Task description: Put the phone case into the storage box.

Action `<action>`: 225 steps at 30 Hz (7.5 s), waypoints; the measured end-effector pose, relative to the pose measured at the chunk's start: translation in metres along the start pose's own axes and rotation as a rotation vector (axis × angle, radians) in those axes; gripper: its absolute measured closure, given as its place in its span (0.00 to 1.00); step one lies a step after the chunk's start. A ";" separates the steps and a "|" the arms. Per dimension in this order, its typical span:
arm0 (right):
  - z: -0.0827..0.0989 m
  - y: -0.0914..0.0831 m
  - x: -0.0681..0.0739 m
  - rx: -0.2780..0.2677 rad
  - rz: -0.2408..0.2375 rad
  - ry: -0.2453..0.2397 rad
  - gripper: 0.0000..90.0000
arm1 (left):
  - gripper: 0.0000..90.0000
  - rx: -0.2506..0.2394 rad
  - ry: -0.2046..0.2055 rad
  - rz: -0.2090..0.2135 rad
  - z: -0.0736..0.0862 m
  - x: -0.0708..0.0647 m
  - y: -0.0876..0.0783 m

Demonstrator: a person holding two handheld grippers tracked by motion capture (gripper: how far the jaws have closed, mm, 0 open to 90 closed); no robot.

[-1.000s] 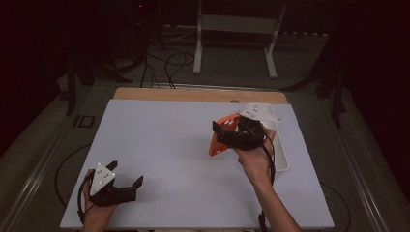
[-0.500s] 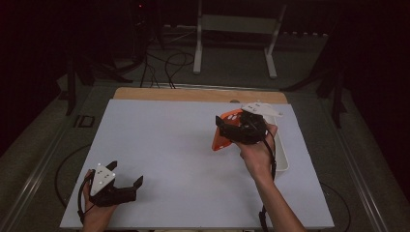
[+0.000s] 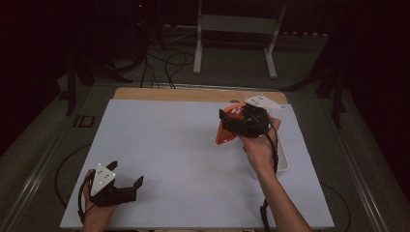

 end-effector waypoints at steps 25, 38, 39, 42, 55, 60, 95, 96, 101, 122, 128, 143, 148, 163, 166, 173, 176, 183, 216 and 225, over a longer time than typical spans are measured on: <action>-0.007 0.010 -0.021 0.008 0.061 0.004 0.18 | 0.01 -0.012 -0.007 -0.005 -0.002 0.002 -0.002; -0.009 0.015 -0.032 0.018 0.090 0.013 0.18 | 0.01 -0.013 -0.011 -0.004 -0.002 0.002 -0.002; -0.009 0.015 -0.033 0.017 0.092 0.012 0.18 | 0.01 -0.013 -0.011 -0.004 -0.002 0.002 -0.002; -0.010 0.015 -0.035 0.018 0.096 0.016 0.18 | 0.01 -0.014 -0.011 -0.005 -0.002 0.002 -0.002; -0.015 0.016 -0.046 0.018 0.126 0.020 0.18 | 0.01 -0.014 -0.015 -0.005 -0.001 0.002 -0.001; -0.016 0.018 -0.052 0.020 0.140 0.023 0.18 | 0.01 -0.012 -0.015 -0.005 -0.001 0.002 -0.001; -0.021 0.023 -0.096 0.019 0.245 0.077 0.18 | 0.01 -0.013 -0.012 -0.007 -0.001 0.002 -0.002; -0.021 0.023 -0.096 0.019 0.245 0.077 0.18 | 0.01 -0.012 -0.012 -0.007 -0.001 0.002 -0.002; -0.020 0.024 -0.103 0.020 0.263 0.085 0.18 | 0.01 -0.012 -0.010 -0.007 -0.001 0.001 -0.002; -0.017 0.032 -0.119 0.029 0.307 0.101 0.18 | 0.01 -0.015 -0.015 -0.011 -0.001 0.002 -0.003; -0.019 0.034 -0.125 0.024 0.323 0.105 0.18 | 0.01 -0.017 -0.017 -0.014 -0.001 0.004 -0.003; -0.016 0.045 -0.138 0.026 0.360 0.123 0.18 | 0.01 -0.028 -0.027 -0.025 -0.002 0.006 -0.006; -0.014 0.048 -0.142 0.028 0.370 0.130 0.18 | 0.01 -0.031 -0.026 -0.023 -0.003 0.006 -0.006; -0.010 0.055 -0.155 0.030 0.403 0.143 0.18 | 0.01 -0.029 -0.023 -0.028 -0.003 0.006 -0.005; -0.010 0.056 -0.157 0.030 0.407 0.150 0.18 | 0.01 -0.030 -0.022 -0.026 -0.003 0.006 -0.006; -0.007 0.061 -0.159 0.036 0.411 0.149 0.18 | 0.01 -0.034 -0.024 -0.027 -0.003 0.006 -0.007; -0.006 0.064 -0.159 0.042 0.414 0.142 0.18 | 0.01 -0.036 -0.025 -0.030 -0.004 0.007 -0.007; -0.002 0.071 -0.161 0.056 0.418 0.145 0.18 | 0.01 -0.036 -0.029 -0.030 -0.004 0.008 -0.008; 0.022 0.089 -0.169 0.110 0.435 0.161 0.18 | 0.01 -0.045 -0.035 -0.034 -0.004 0.009 -0.010; 0.028 0.094 -0.169 0.125 0.432 0.162 0.18 | 0.01 -0.050 -0.039 -0.034 -0.004 0.010 -0.011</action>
Point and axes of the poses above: each handheld gripper's, and its own axes: y roughly forward along the jaws, z roughly out of its underside, x roughly to its left, the point moved 7 cm from there along y, roughly forward along the jaws, and after that the axes turned 1 degree about -y, right-handed, at the moved point
